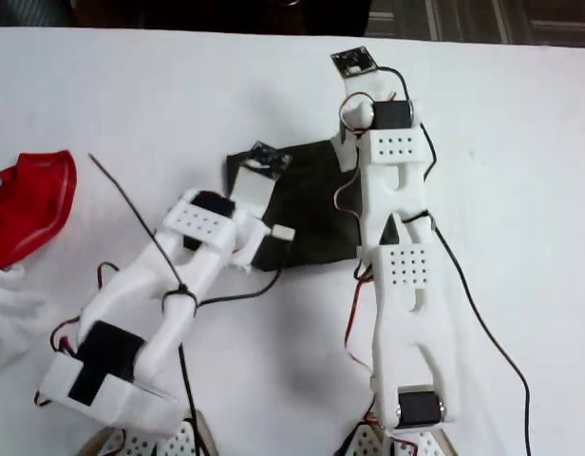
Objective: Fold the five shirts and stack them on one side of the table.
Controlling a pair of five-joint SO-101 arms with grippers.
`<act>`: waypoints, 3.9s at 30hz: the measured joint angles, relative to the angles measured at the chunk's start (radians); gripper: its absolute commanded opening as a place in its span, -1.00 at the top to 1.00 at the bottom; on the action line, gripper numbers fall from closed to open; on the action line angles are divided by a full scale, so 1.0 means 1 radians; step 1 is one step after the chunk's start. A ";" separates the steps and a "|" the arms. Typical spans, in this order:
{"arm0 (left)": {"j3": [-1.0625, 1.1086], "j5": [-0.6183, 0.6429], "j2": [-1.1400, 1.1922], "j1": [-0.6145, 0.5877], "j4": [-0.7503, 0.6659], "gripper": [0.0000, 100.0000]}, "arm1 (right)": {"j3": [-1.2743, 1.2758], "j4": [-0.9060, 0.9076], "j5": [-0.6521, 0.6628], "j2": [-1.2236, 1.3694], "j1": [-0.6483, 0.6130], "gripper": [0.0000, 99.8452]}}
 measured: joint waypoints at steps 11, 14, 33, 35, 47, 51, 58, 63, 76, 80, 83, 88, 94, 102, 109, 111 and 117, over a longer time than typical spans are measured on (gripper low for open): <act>-0.124 0.041 -0.051 0.092 0.101 0.95 | 0.000 0.000 0.000 0.000 0.000 0.96; -0.097 0.041 -0.020 0.097 0.044 0.95 | 0.000 0.000 0.000 0.000 0.000 0.96; -0.130 0.032 0.077 0.044 0.032 0.95 | 0.000 -0.012 0.000 0.000 0.049 0.96; -0.186 0.032 0.077 0.046 0.083 0.95 | 0.000 -0.012 0.000 -0.008 0.049 0.96; -0.488 0.023 0.077 -0.057 0.368 0.95 | 0.038 0.028 -0.002 -0.258 0.103 0.68; -0.506 0.023 0.077 -0.124 0.387 0.95 | 0.198 0.028 -0.049 -0.302 0.104 0.67; -0.506 -0.035 0.077 -0.219 0.388 0.95 | 0.420 0.028 -0.044 -0.310 0.072 0.60; -0.506 -0.037 0.083 -0.269 0.388 0.95 | 0.433 0.028 -0.043 -0.310 0.066 0.54; -0.479 -0.038 0.083 -0.301 0.341 0.95 | 0.413 0.028 -0.040 -0.216 0.032 0.54; -0.394 -0.040 0.083 -0.325 0.285 0.95 | 0.384 0.028 -0.040 -0.216 -0.003 0.54; -0.347 -0.043 0.083 -0.336 0.259 0.95 | 0.382 0.028 -0.040 -0.216 -0.011 0.54; -0.344 -0.078 0.083 -0.364 0.249 0.95 | 0.373 0.028 -0.044 -0.216 -0.008 0.54; -0.344 -0.081 0.083 -0.382 0.249 0.95 | 0.373 0.028 -0.084 -0.216 -0.005 0.47; -0.344 -0.081 0.083 -0.384 0.249 0.95 | 0.473 0.028 -0.087 -0.216 -0.017 0.39; -0.344 -0.081 0.083 -0.384 0.249 0.95 | 0.488 0.015 -0.087 -0.183 -0.017 0.39; -0.341 -0.081 0.083 -0.384 0.249 0.95 | 0.483 0.015 -0.087 -0.155 -0.017 0.40; -0.341 -0.083 0.083 -0.384 0.249 0.95 | 0.473 0.015 -0.087 -0.126 -0.017 0.84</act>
